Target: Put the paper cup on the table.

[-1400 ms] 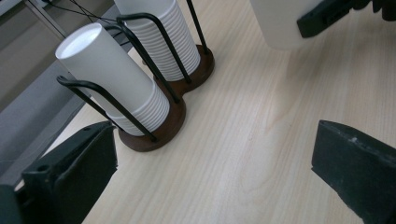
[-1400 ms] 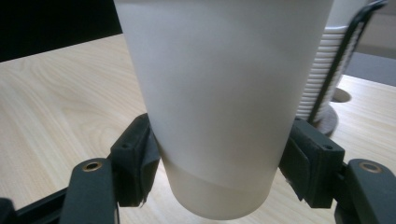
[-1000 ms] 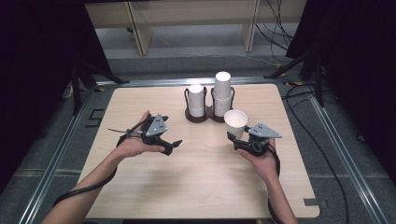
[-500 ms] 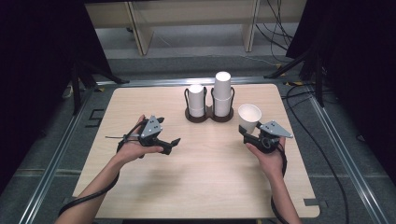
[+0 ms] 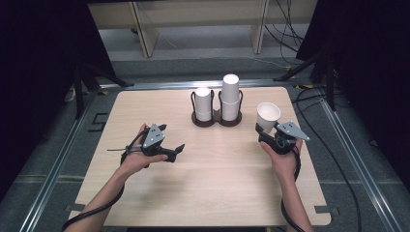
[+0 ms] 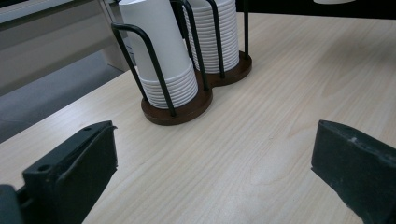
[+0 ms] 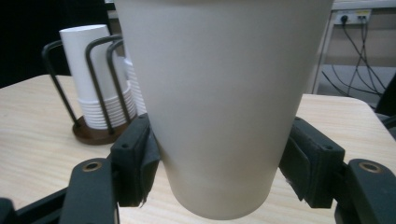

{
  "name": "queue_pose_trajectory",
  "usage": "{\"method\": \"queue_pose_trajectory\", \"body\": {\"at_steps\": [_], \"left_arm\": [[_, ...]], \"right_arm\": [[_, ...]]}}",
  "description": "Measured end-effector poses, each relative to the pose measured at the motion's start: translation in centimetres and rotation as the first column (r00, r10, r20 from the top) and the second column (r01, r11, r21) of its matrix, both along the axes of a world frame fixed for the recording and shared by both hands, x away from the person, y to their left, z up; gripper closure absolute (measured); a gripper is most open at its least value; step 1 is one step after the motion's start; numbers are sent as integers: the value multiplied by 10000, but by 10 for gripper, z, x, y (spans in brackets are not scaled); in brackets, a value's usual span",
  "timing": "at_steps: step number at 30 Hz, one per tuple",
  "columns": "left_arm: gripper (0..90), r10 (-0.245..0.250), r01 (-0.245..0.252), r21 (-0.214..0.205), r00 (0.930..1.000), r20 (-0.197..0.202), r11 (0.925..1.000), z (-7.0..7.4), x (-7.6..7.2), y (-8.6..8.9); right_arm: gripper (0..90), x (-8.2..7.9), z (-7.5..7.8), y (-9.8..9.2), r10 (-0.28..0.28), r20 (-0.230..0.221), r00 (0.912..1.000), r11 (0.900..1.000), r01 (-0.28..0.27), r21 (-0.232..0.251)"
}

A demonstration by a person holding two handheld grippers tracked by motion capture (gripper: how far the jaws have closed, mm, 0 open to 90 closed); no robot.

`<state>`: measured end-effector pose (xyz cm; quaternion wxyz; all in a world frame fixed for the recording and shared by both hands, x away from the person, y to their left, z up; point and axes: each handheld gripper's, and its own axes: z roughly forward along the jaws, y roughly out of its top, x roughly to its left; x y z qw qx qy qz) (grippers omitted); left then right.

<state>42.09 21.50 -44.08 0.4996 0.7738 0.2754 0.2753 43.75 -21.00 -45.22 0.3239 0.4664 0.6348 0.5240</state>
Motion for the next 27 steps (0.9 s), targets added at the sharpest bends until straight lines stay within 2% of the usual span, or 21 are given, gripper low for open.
{"method": "queue_pose_trajectory", "body": {"at_steps": [1,2,4,5,7,11,13,14,15,16,18,19,20,22,23,24,27], "left_arm": [[0,-32,32,-10,10000,88,10000,-1,0,1],[0,-20,20,-34,9999,121,10000,-1,0,1],[0,81,-82,-56,9999,-100,10000,-4,-4,1],[0,32,-32,40,10000,7,10000,-5,-4,2],[0,98,-98,-48,10000,-7,9999,-8,-5,3],[0,152,-151,-258,9999,25,9996,-11,-6,3],[0,240,-240,-195,9997,-28,9995,-13,-7,4],[0,249,-250,-271,9997,-37,9993,-14,-8,5],[0,254,-256,-272,9997,-67,9993,-15,-8,5],[0,290,-291,-330,9996,-43,9990,-17,-8,5],[0,347,-351,-302,9993,-141,9989,-20,-8,7],[0,338,-343,-379,9994,-117,9987,-22,-8,7],[0,379,-384,-292,9991,-173,9988,-23,-8,8],[0,406,-414,-358,9989,-223,9985,-25,-8,9],[0,390,-398,-426,9990,-205,9983,-26,-8,10],[0,437,-445,-320,9987,-265,9985,-26,-9,11],[0,439,-449,-350,9986,-283,9984,-27,-9,11]], "right_arm": [[338,2,-1,-1,-50,46,10000,9999,49,150],[338,3,-1,-2,-108,38,9999,9999,108,-8],[338,4,-1,-4,-245,-92,9997,9996,246,114],[337,7,-3,-7,-359,116,9993,9993,360,-98],[337,9,-4,-8,-635,-62,9980,9980,636,60],[337,14,-5,-13,-896,-178,9958,9960,896,-36],[337,17,-5,-17,-1025,-49,9947,9945,1024,-240],[337,17,-6,-15,-1301,-277,9911,9914,1303,71],[337,19,-5,-18,-1279,-217,9915,9915,1273,-273],[336,21,-6,-19,-1340,-66,9910,9909,1338,-167],[336,24,-7,-20,-1360,-296,9903,9907,1358,-102],[336,25,-8,-21,-1477,-221,9888,9888,1472,-243],[336,26,-8,-20,-1581,-361,9868,9874,1579,-89],[336,29,-9,-22,-1541,-313,9876,9877,1530,-330],[336,30,-9,-21,-1706,-476,9842,9853,1702,-135],[336,32,-9,-23,-1602,-305,9866,9864,1588,-427],[336,37,-10,-22,-1793,-535,9823,9834,1775,-365]]}}
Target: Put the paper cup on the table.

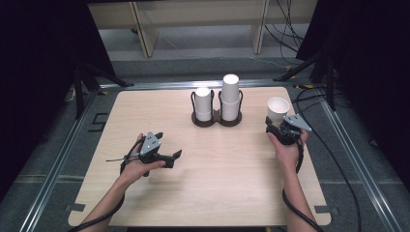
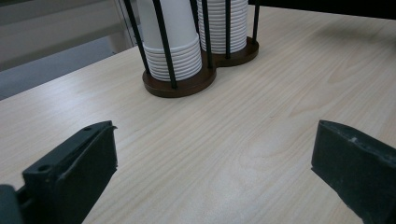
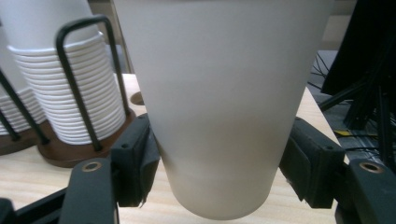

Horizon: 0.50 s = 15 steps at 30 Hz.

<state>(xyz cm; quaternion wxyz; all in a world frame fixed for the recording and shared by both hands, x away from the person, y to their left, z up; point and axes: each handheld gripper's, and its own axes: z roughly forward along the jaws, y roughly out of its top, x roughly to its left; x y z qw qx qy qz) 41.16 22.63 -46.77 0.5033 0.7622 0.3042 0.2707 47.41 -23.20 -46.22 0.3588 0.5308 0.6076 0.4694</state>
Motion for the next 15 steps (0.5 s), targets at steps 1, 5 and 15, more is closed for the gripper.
{"method": "queue_pose_trajectory", "body": {"at_steps": [1,5,15], "left_arm": [[0,15,-15,17,10000,7,10000,0,0,0],[0,31,-30,-176,10000,38,9998,-3,0,0],[0,50,-52,-227,9999,-88,9997,-9,-2,2]], "right_arm": [[336,3,0,-2,39,65,10000,9995,-37,-306],[335,11,-2,-4,28,-212,9998,9998,-32,-202],[335,24,-11,-9,-333,-962,9948,9988,296,-395]]}}
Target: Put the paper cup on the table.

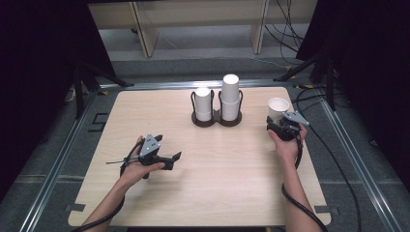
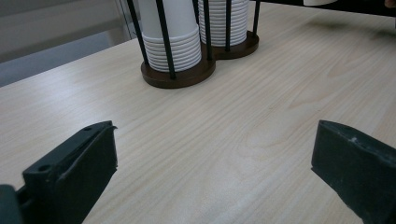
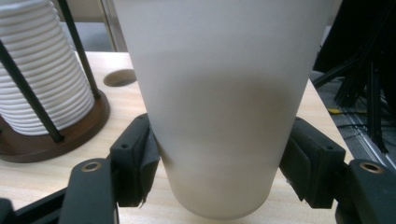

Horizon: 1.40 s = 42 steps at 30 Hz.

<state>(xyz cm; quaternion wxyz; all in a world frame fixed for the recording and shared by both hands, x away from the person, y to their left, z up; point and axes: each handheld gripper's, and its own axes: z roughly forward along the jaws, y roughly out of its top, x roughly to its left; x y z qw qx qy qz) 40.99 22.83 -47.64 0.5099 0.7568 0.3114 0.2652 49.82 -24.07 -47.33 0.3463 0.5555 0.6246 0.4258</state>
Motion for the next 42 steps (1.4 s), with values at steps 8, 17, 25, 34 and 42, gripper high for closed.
{"method": "queue_pose_trajectory", "body": {"at_steps": [8,17,25,34,42], "left_arm": [[0,20,-19,100,9999,-117,9999,-1,-1,1],[0,9,-7,91,9998,-201,10000,-3,-1,2],[0,39,-38,88,9999,-153,10000,-4,-1,2],[0,26,-26,7,9999,-153,10000,-5,0,2],[0,85,-85,6,9999,-132,10000,-3,-1,4]], "right_arm": [[334,6,-9,-3,-71,-411,9991,9999,74,71],[333,10,-11,-3,-129,-849,9963,9997,112,-214],[330,13,-12,-4,-370,-1072,9935,9990,342,-286],[328,15,-13,-4,-462,-1159,9922,9981,410,-465],[326,17,-14,-4,-482,-1462,9881,9984,431,-376]]}}
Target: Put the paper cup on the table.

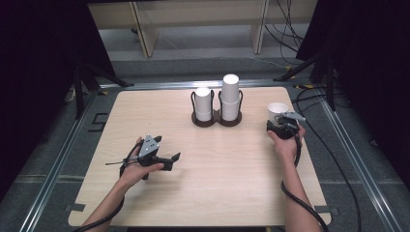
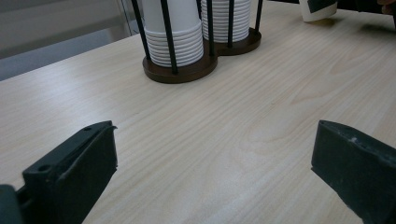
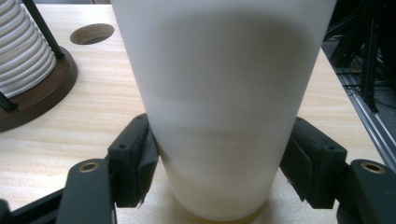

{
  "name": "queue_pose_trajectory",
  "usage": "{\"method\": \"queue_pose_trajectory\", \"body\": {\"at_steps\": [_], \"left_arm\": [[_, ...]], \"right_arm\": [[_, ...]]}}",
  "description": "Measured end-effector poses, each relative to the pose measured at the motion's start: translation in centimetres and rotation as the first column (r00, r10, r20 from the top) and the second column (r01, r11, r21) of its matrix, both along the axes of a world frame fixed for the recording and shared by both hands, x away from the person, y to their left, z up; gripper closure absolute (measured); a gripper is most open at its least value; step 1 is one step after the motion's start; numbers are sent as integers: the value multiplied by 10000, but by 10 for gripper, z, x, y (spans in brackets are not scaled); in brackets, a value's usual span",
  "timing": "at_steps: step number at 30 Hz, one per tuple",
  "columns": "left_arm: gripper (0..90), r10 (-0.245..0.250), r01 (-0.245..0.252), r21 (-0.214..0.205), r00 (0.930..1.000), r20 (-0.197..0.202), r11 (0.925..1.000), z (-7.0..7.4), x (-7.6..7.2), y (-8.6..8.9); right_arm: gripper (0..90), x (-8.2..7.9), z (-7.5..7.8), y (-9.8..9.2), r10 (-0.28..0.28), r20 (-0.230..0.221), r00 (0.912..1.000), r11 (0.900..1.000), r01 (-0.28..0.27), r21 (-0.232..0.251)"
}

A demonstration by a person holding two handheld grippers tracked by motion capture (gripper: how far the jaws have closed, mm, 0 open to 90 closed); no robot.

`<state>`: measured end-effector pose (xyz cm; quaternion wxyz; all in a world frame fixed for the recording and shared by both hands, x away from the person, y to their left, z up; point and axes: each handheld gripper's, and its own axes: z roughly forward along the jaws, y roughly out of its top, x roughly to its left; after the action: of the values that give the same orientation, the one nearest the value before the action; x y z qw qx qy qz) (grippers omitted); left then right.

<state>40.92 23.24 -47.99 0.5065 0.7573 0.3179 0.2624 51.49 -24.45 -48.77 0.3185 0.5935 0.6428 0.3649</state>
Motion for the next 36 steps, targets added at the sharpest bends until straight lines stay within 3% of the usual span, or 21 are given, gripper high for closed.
{"method": "queue_pose_trajectory", "body": {"at_steps": [2,3,4,5,6,12,14,15,18,21,28,30,31,33,34,35,36], "left_arm": [[0,-9,9,-50,10000,47,10000,0,1,0],[0,-4,5,-122,10000,50,9999,0,1,0],[0,-72,72,-129,10000,20,9999,0,1,0],[0,-75,75,-120,10000,41,9999,0,1,0],[0,-22,22,-75,10000,30,10000,0,0,0],[0,-25,25,21,10000,-11,10000,-1,0,0],[0,35,-35,-23,10000,-55,10000,-1,0,0],[0,32,-32,-35,10000,-40,10000,-1,0,0],[0,8,-8,-23,10000,-5,10000,0,0,1],[0,-10,10,-166,10000,20,9999,-1,0,0],[0,-7,7,-51,10000,-29,10000,-1,0,1],[0,-1,1,-44,10000,-43,10000,-1,0,1],[0,-11,11,-23,10000,-34,10000,-1,0,1],[0,-2,2,-2,10000,-20,10000,-1,0,1],[0,-7,7,-10,10000,-33,10000,-1,-1,1],[0,-18,18,-154,10000,0,9999,-3,0,1],[0,-41,40,-138,10000,-39,9999,-3,0,1]], "right_arm": [[325,0,1,2,-121,-222,9997,9999,121,4],[324,0,1,1,-75,-125,9999,9999,74,-100],[323,0,1,4,-186,-217,9996,9993,193,326],[323,-1,2,4,-189,-381,9991,9993,200,304],[322,1,1,1,133,-183,9997,9999,-131,107],[318,0,0,2,247,-340,9991,9996,-243,124],[317,-1,0,1,261,-358,9990,9996,-264,-73],[317,-1,0,1,343,-396,9986,9994,-339,107],[316,-3,1,1,203,-594,9980,9997,-195,127],[315,-2,0,1,126,-458,9989,9999,-123,63],[311,-2,0,1,181,-534,9984,9997,-173,153],[277,-3,1,1,198,-624,9979,9997,-187,182],[258,-5,2,4,-109,-931,9956,9984,159,538],[208,-4,0,4,-41,-699,9975,9985,79,535],[188,-4,0,4,-80,-674,9977,9986,115,513],[177,-3,-1,1,101,-530,9985,9999,-94,131],[165,-4,0,1,-9,-813,9967,9999,17,103]]}}
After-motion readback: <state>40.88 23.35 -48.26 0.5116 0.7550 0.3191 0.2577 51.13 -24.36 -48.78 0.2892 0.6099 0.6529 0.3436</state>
